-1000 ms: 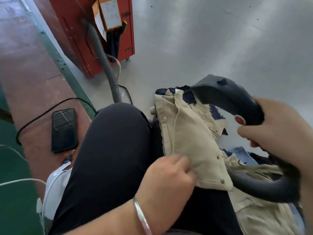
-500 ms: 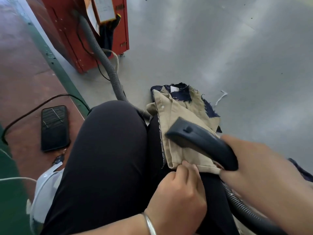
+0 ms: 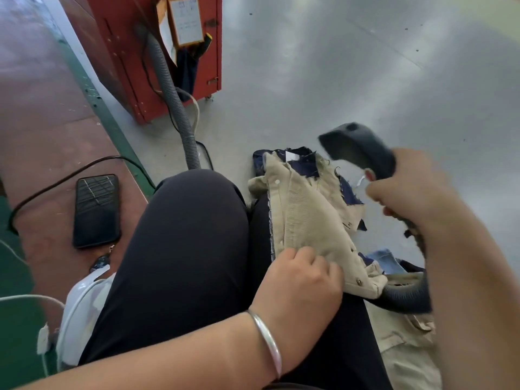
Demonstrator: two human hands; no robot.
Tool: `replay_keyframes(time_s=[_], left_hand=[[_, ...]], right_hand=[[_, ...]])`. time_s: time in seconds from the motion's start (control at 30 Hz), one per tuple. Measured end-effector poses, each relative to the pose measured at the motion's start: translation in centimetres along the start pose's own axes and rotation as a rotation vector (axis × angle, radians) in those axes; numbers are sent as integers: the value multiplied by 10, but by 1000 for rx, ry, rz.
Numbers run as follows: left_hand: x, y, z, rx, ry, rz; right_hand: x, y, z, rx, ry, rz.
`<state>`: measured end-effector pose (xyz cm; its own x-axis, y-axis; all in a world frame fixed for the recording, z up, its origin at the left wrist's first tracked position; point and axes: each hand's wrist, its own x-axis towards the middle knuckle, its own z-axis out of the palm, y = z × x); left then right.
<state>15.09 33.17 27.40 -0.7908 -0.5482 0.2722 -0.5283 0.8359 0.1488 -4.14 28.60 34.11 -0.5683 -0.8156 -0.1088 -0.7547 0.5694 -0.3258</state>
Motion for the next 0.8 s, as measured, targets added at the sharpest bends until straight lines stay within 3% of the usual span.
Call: replay_keyframes(time_s=[0.17, 0.27, 0.47, 0.8], left_hand=[[1, 8, -10, -178, -223, 84], [-9, 23, -5, -315, -318, 136], [-11, 30, 2, -372, -443, 153], [-3, 29, 4, -453, -478, 125]], right_hand=[[-43, 42, -46, 196, 46, 94], [-81, 57, -40, 65, -20, 45], [-121, 54, -6, -212, -297, -33], [-57, -3, 9, -218, -165, -205]])
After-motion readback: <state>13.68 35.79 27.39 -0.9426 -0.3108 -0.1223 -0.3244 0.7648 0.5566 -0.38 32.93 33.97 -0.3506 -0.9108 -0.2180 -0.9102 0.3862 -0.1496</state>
